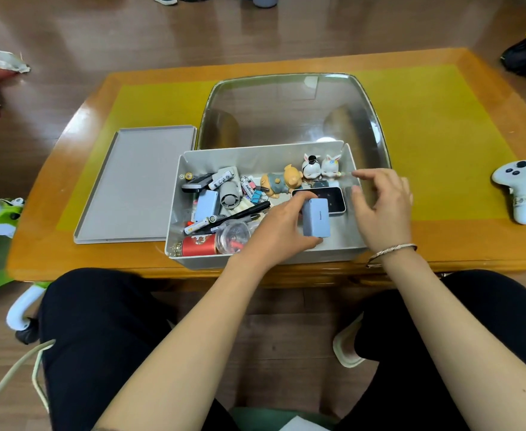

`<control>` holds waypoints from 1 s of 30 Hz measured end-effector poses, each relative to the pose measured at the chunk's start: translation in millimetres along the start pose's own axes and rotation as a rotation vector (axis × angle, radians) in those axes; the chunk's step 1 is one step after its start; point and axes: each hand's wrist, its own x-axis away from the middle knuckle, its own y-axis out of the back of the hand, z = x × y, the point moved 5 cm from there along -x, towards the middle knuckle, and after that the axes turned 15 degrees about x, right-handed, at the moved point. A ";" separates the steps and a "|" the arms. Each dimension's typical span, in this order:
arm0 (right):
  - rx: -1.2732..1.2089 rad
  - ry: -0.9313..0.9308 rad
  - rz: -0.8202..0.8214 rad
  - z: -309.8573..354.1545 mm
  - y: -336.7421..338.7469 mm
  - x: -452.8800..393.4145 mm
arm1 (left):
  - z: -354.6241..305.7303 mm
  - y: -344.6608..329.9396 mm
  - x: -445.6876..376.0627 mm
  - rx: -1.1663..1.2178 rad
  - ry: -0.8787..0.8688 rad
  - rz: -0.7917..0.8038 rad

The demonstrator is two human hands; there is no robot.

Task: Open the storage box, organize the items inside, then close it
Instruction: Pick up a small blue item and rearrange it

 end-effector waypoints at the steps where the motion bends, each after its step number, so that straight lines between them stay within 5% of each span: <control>1: 0.027 -0.057 0.076 -7.4 -5.0 -0.4 | 0.5 -2.0 -2.0 -0.045 0.009 0.033; 6: -0.071 -0.125 0.325 -26.9 -28.8 6.8 | -2.2 -5.4 -20.0 -0.175 0.081 0.165; 15: -0.211 -0.154 0.313 -33.5 -32.3 2.2 | -1.4 -16.6 -29.2 -0.272 0.205 0.429; 24: -0.233 -0.207 0.278 -41.0 -32.5 3.7 | 0.4 -15.7 -20.9 -0.233 0.269 0.389; 30: -0.233 -0.220 0.285 -42.9 -36.5 2.8 | -5.2 -34.8 -10.7 -0.483 0.198 0.461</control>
